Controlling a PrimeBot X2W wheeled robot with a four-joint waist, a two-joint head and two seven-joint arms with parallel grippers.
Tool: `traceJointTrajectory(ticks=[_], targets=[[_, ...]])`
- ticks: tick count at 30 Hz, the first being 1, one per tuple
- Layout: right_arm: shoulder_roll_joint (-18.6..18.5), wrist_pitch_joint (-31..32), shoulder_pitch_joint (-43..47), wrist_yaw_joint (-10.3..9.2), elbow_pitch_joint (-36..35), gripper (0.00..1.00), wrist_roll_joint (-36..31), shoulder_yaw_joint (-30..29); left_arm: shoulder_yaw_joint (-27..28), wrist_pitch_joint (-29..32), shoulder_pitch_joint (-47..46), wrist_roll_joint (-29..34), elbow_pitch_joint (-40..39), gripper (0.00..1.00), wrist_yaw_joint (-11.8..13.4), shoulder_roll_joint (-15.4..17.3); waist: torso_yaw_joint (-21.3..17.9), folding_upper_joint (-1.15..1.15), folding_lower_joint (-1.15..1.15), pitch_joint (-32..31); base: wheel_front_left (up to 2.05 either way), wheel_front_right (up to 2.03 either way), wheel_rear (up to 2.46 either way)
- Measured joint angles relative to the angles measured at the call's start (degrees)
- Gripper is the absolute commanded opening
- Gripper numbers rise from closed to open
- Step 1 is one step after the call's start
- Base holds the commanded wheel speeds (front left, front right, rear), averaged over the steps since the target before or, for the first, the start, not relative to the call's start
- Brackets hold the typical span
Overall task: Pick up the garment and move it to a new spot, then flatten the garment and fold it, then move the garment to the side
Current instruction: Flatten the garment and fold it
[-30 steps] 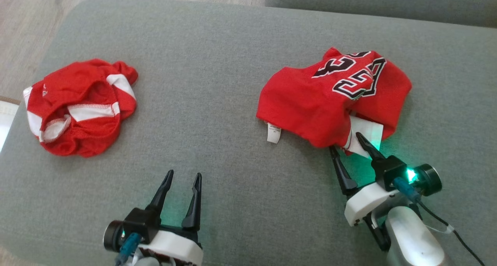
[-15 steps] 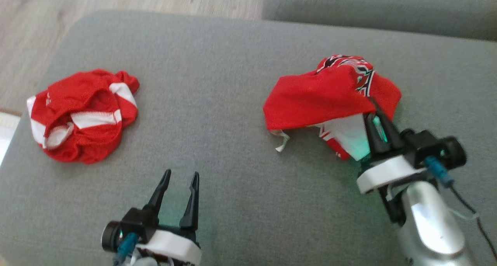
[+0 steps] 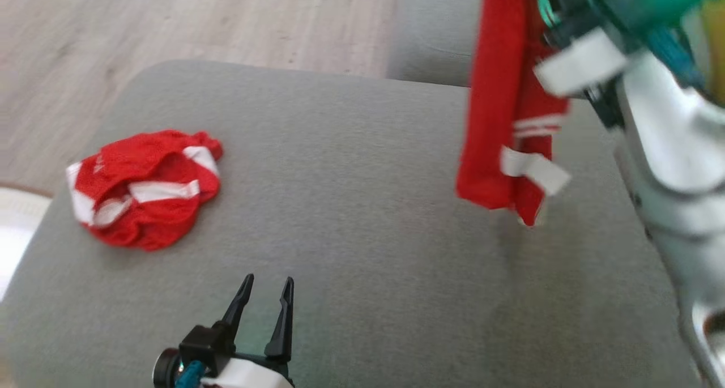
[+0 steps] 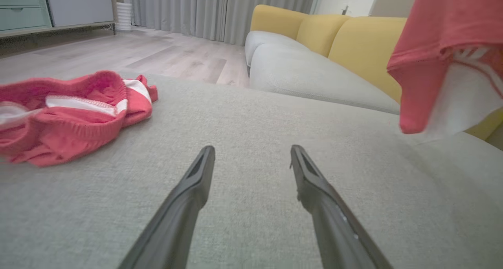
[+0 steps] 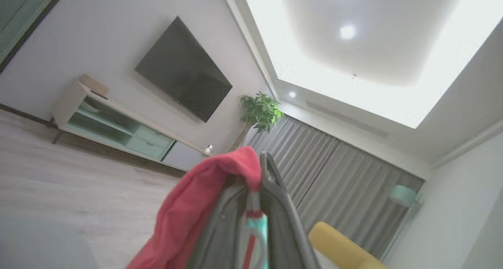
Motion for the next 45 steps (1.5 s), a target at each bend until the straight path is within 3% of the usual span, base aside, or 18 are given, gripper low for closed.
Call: traceJointTrajectory(ticks=[4, 12, 16, 23, 24, 25, 31, 36, 45], targets=[[-0.1, 0.0, -8.2, 0.0, 6.4, 0.0, -0.3, 5.9, -1.1, 0.0, 0.1, -0.4, 0.8, 1.0, 0.0, 0.0, 2.9, 0.0, 0.0, -0.2, 0.0, 0.0, 0.0], [-1.7, -0.1, -15.7, 0.0, 12.1, 0.0, -2.4, 6.5, -1.7, 0.0, 0.8, -0.9, 1.2, 1.0, 0.2, 0.1, 7.1, 0.0, 0.0, 0.9, 0.0, 0.0, 0.0], [-5.3, -0.1, -9.5, 0.0, 13.7, 0.0, -1.7, 7.0, -1.3, 0.0, 1.1, -0.9, 1.0, 1.0, 0.6, 0.1, 5.6, 0.0, 0.01, 0.9, 0.0, 0.0, 0.0], [-10.7, 0.0, 12.3, 0.0, 19.7, 0.0, 2.8, 3.7, -0.9, 0.0, 1.1, -1.4, 0.6, 1.0, 0.6, 0.1, 0.7, 0.0, 0.01, 1.1, 0.0, 0.0, 0.0], [-10.8, 0.1, 15.2, 0.0, 20.6, 0.69, 3.4, 2.3, -0.9, 0.0, 1.1, -1.4, 0.6, 1.0, 0.6, 0.1, -0.1, 0.0, 0.01, 1.2, 0.0, 0.0, 0.0], [-10.8, 0.2, 17.5, 0.0, 21.4, 1.0, 3.6, 1.2, -0.9, 0.0, 1.1, -1.4, 0.6, 1.0, 0.6, 0.1, -0.8, 0.0, 0.01, 1.3, 0.0, 0.0, 0.0], [-7.8, 0.2, 25.0, 0.0, 18.4, 1.0, 3.0, -7.7, -0.1, 0.0, 1.0, -1.1, 0.6, 1.0, 0.6, 0.1, -5.0, 0.0, 0.01, 1.5, 0.0, 0.0, 0.0], [-2.0, 0.2, 31.4, 0.0, 11.9, 1.0, 0.4, -14.6, 0.0, 0.0, 0.8, -0.8, 0.7, 1.0, 0.5, 0.1, -8.1, 0.0, 0.0, 1.3, 0.0, 0.0, 0.0], [4.2, 0.2, 37.1, 0.0, 9.3, 1.0, -2.0, -20.1, -1.9, 0.0, -1.2, -1.8, 0.9, 1.0, 0.5, 0.1, -10.9, 0.0, 0.01, 2.1, 0.0, 0.0, 0.0]])
